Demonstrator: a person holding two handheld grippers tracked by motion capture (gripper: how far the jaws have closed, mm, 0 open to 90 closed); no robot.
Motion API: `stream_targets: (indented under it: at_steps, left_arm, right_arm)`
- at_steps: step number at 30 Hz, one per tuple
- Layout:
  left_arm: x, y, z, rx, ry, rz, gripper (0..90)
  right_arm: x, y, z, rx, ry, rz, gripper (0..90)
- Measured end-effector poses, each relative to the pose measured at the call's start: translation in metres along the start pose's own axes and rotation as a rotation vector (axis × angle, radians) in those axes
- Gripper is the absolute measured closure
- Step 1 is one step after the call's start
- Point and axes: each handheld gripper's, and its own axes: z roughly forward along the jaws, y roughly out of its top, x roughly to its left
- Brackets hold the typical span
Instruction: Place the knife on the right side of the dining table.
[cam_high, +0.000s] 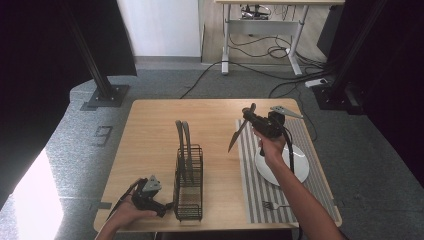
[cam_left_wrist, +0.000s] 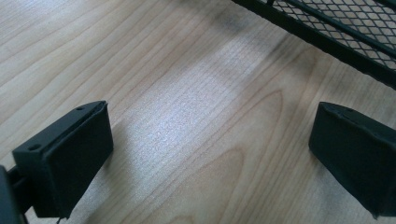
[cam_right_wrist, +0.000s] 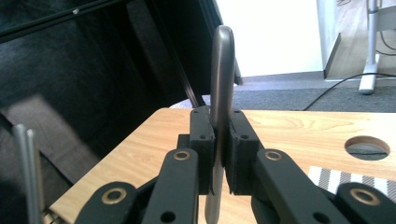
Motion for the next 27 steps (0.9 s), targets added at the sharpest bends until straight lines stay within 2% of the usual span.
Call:
stream_targets:
  at_steps: [11, 21, 24, 27]
  left_arm:
    - [0.000, 0.000, 0.000, 0.000, 0.000, 0.000, 0.0]
    - [0.000, 0.000, 0.000, 0.000, -0.001, 0.001, 0.0]
    - [0.000, 0.000, 0.000, 0.000, -0.001, 0.000, 0.0]
    - [0.000, 0.000, 0.000, 0.000, -0.001, 0.001, 0.0]
  right_arm:
    - [-0.023, 0.019, 0.005, -0.045, -0.058, 0.022, 82.6]
    - [-0.040, 0.018, 0.012, -0.036, -0.108, 0.033, 82.6]
    - [-0.045, 0.021, 0.013, -0.054, -0.117, 0.040, 82.6]
    - [-0.050, 0.026, 0.014, -0.069, -0.137, 0.025, 82.6]
